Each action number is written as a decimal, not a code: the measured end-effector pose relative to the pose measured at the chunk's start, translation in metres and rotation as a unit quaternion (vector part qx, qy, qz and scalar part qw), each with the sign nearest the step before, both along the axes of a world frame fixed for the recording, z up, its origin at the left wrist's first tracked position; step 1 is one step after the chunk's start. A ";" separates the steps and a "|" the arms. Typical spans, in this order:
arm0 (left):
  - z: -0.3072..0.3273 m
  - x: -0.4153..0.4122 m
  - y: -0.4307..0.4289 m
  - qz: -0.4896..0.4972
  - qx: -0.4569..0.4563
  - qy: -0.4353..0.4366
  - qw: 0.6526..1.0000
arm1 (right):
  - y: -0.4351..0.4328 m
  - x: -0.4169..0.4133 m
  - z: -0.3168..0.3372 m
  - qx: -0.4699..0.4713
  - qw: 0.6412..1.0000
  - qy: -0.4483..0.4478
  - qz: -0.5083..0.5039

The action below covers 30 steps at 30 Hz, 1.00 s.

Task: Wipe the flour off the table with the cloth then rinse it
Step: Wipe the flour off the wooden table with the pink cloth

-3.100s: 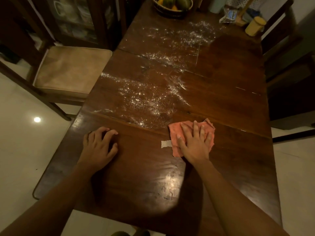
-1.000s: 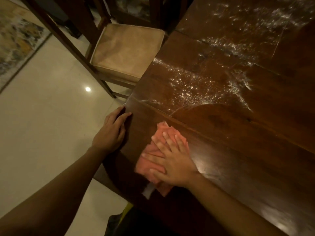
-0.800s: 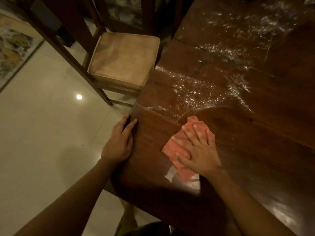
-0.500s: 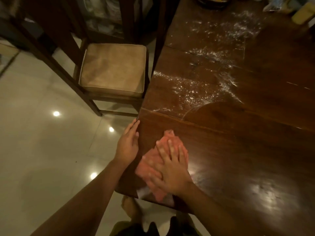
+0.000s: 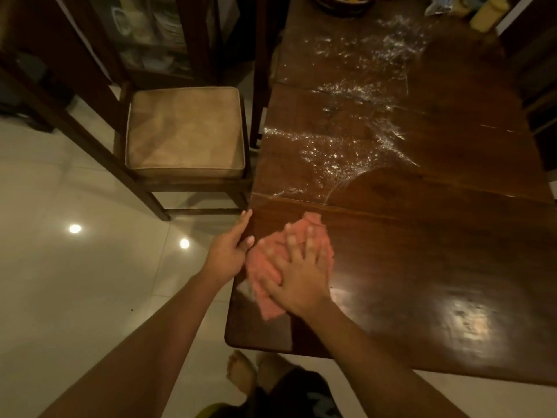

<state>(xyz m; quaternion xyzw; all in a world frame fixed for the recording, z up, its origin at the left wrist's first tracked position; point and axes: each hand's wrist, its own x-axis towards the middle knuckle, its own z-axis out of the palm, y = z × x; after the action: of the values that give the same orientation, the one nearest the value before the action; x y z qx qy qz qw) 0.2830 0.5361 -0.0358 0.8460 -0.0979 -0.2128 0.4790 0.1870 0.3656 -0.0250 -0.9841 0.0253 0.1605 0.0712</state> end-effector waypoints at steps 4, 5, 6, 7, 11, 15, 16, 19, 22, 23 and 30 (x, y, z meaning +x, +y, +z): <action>-0.001 0.009 0.001 0.016 -0.016 0.045 0.999 | -0.019 -0.028 -0.001 0.038 0.990 -0.010 0.133; -0.001 0.013 0.000 0.001 0.007 0.048 0.999 | -0.035 -0.030 -0.002 0.023 0.991 -0.009 0.130; -0.002 0.018 -0.003 -0.019 0.029 0.050 0.998 | -0.052 -0.029 -0.002 0.001 0.995 -0.008 0.103; -0.002 0.022 -0.007 -0.036 0.042 0.055 0.997 | -0.068 -0.026 -0.002 -0.018 0.998 -0.006 0.053; -0.002 0.023 -0.029 -0.041 0.027 0.081 0.995 | -0.101 0.023 0.000 -0.023 0.988 -0.005 -0.151; -0.007 0.017 -0.035 -0.022 0.023 0.069 0.997 | -0.083 0.091 -0.003 0.003 0.973 -0.022 -0.230; -0.009 0.018 -0.034 -0.023 0.013 0.074 0.997 | -0.073 0.104 -0.004 0.012 0.975 -0.026 -0.222; -0.009 0.020 -0.030 -0.034 -0.011 0.079 0.996 | -0.044 0.119 -0.006 0.014 0.992 -0.046 -0.112; -0.006 0.018 -0.031 -0.035 -0.011 0.081 0.996 | -0.054 0.110 -0.009 0.002 0.998 -0.061 -0.022; -0.006 0.019 -0.031 -0.031 -0.004 0.081 0.996 | -0.065 0.107 -0.010 -0.005 0.998 -0.060 -0.006; -0.003 0.020 -0.031 -0.023 0.033 0.078 0.996 | -0.058 0.109 0.013 0.034 0.996 -0.081 -0.018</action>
<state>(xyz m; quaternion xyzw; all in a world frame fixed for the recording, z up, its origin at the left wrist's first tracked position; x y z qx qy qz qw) 0.3026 0.5054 -0.0388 0.8397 -0.0730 -0.2923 0.4519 0.2958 0.3074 -0.0119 -0.9903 0.0313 0.0801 0.1088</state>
